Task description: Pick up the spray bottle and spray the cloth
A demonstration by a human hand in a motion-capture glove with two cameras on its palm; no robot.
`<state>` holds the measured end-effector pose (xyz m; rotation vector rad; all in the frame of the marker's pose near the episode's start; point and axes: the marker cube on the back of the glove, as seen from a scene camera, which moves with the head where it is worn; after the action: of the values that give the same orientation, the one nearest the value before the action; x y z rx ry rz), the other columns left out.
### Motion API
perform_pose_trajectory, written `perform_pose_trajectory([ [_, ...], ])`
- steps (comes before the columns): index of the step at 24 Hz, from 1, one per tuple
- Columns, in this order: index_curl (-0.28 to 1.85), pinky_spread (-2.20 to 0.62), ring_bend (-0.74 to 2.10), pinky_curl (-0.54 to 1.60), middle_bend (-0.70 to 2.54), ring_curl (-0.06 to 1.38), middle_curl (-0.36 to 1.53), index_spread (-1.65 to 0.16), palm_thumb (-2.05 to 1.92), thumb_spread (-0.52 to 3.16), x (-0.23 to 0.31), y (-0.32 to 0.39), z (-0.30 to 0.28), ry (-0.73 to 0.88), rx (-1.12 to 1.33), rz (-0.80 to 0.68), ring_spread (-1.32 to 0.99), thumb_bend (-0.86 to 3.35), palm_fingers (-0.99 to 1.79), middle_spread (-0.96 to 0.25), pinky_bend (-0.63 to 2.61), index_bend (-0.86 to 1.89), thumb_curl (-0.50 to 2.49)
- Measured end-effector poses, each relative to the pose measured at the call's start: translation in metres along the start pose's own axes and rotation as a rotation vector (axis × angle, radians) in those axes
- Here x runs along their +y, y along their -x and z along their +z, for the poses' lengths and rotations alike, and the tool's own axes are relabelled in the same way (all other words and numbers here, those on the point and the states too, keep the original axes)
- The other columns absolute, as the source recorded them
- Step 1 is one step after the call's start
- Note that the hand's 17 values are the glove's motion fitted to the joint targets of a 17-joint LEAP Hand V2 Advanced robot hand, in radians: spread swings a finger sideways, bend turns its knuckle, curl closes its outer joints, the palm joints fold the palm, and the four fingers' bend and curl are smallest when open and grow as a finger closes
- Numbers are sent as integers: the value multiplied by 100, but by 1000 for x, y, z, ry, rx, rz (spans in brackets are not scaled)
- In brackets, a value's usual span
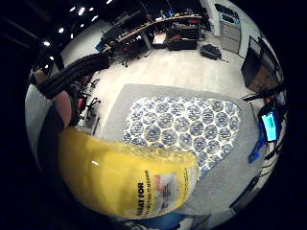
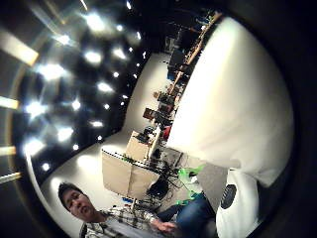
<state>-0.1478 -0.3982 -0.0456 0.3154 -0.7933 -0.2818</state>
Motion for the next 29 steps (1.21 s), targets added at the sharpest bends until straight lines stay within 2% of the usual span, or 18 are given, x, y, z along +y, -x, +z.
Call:
perform_pose_trajectory([
  [13,55,-15,56,42,44,50,57,-30,114,15,-6,41,45,25,-288,-75,-21,-3,119,-16,48,16,78],
  [19,55,-15,55,42,44,50,57,-30,115,16,-1,54,80,99,-374,-100,-20,-3,118,-15,49,16,78],
  [29,54,-14,55,42,43,50,57,-30,115,17,7,52,136,146,-506,-70,-19,-3,117,-15,48,15,78],
])
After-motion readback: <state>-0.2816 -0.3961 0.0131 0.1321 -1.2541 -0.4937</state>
